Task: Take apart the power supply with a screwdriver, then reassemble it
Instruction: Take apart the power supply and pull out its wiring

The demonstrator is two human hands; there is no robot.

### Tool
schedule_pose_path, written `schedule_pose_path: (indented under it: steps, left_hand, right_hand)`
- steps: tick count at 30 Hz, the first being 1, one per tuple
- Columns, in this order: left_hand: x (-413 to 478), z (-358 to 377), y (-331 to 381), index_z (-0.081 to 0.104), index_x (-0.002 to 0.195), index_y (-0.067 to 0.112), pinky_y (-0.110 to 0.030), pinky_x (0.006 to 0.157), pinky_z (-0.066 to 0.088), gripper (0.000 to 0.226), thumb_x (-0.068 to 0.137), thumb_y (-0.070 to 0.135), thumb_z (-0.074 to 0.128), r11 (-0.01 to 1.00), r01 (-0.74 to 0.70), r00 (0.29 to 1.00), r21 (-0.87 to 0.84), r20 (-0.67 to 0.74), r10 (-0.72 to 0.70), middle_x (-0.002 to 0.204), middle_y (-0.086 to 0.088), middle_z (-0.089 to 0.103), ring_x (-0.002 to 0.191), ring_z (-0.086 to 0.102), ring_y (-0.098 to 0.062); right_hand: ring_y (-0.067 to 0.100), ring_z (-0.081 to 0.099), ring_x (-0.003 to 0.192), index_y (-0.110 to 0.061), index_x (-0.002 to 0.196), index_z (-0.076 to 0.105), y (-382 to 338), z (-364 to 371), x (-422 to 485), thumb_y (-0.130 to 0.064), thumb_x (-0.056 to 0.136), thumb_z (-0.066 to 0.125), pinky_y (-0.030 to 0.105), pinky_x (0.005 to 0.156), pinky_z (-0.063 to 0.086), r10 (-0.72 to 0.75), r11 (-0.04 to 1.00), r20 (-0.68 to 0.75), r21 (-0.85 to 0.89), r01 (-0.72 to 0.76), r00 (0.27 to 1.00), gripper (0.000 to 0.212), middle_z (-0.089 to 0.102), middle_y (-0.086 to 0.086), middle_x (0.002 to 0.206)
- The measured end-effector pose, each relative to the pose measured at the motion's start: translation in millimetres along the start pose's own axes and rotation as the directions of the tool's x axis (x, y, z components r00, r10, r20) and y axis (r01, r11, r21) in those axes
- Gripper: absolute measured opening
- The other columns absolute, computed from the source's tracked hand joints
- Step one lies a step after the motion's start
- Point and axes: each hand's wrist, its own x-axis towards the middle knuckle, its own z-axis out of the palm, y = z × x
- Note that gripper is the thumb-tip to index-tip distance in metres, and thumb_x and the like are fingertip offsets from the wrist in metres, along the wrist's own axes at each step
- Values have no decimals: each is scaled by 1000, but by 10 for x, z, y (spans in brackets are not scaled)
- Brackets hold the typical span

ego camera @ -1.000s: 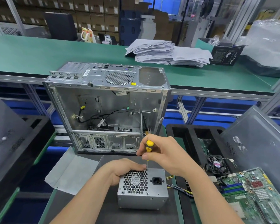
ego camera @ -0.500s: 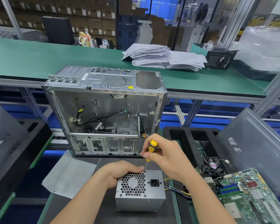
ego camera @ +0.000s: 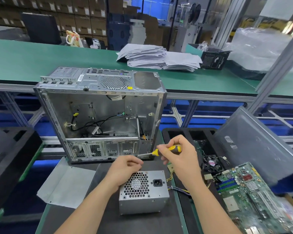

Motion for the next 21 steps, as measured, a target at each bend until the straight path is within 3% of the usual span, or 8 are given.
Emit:
schedule_pose_path:
  steps: [3,7,11,16,19,21]
  left_hand:
    - [-21,28,41,82,93,30,-41,100,57,32,89,0,70,997,-58,998,-57,-19,57,95,11,80,96,74,-7]
    - [-22,33,49,83,93,31,-41,98,57,22,91,15,68,972,-45,999,-232,1,47,99,1,81,98,76,-16]
    - [-30,12,54,83,92,24,-40,94,59,22,99,14,65,957,-57,998,-283,18,65,98,-3,80,97,77,-23]
    - [-71,20,162,81,94,36,-28,83,57,15,97,24,71,974,-222,974,36,-32,223,86,11,78,85,73,-4]
    - [-91,48,295,77,94,39,-16,75,52,17,93,22,73,948,-282,951,145,-88,296,85,21,74,84,68,3]
    - [-115,106,378,76,91,39,-6,71,47,21,91,18,74,923,-319,935,215,-91,344,83,26,72,83,65,8]
  right_hand:
    - [28,78,76,-10,84,58,126,26,-115,-15,89,83,53,76,65,103,994,36,21,-104,994,25,80,5,92]
    - [16,75,93,-25,74,61,259,66,-247,-22,79,88,49,88,60,130,989,52,-79,-126,990,27,80,-3,94]
    - [14,77,94,-21,86,70,366,28,-296,-13,80,88,49,92,62,195,978,67,-93,-188,979,20,80,-3,96]
    - [6,75,96,-34,91,71,393,-13,-335,-19,80,88,31,83,61,160,968,142,-218,-126,977,26,79,-11,97]
    - [5,74,96,-32,91,73,394,-29,-338,-32,78,85,31,84,61,124,972,101,-212,-100,987,17,78,-13,96]
    - [7,73,96,-29,90,75,454,-85,-338,-23,82,85,35,87,60,122,977,59,-183,-109,991,14,78,-12,96]
